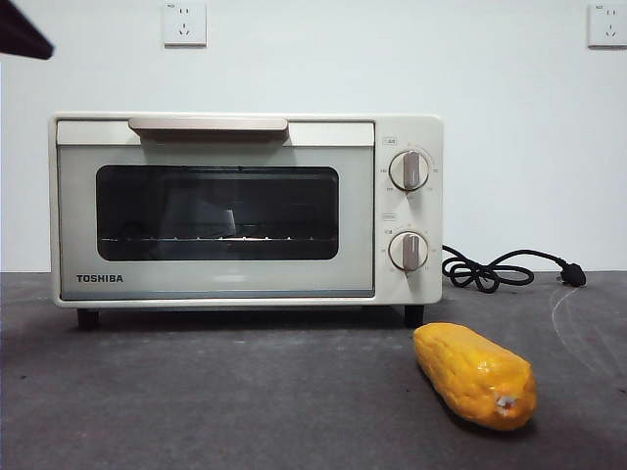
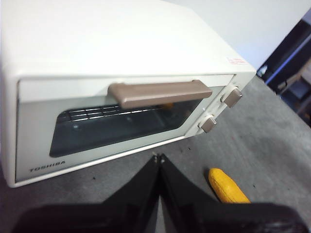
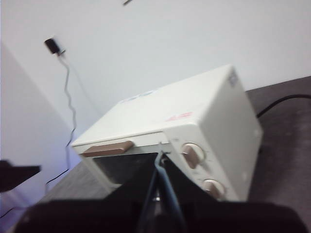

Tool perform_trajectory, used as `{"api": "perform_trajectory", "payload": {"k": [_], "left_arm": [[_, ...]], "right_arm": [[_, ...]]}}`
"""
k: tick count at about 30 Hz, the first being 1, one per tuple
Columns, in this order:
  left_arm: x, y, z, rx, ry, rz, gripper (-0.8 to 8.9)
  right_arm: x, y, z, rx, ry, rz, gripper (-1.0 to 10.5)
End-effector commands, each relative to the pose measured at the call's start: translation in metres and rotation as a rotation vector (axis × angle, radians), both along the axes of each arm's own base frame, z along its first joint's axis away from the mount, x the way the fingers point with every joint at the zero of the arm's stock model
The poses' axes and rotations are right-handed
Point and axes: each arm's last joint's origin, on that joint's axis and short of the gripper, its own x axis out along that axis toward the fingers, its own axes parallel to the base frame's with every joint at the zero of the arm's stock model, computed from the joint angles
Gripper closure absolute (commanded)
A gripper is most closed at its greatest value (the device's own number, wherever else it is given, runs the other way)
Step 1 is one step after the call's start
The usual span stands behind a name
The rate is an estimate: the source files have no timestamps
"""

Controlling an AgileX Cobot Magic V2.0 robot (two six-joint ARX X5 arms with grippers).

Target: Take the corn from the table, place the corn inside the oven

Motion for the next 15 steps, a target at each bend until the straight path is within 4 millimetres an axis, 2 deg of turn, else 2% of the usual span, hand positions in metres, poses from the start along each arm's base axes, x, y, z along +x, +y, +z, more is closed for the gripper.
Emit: {"api": "perform_trajectory", "payload": {"k": [1, 5, 8, 15], "left_arm": [[0.009, -0.004, 0.014, 0.037, 0.005, -0.037, 8.19], [0.020, -0.009, 0.031, 0.067, 0.046, -0.071, 8.18], [0.024, -0.014, 0.042, 0.087, 0.061, -0.102, 8.18], [0.023, -0.020, 0.060, 0.088, 0.043, -0.133, 8.18]], "right_arm": [[0.008, 0.001, 0.014, -0.002, 0.007, 0.064, 9.5], [0.022, 0.005, 0.034, -0.003, 0.033, 0.190, 9.5], [0.035, 0.010, 0.042, 0.004, 0.120, 0.248, 9.3], [0.059, 0.039, 0.044, -0.150, 0.337, 0.330, 6.7]]}}
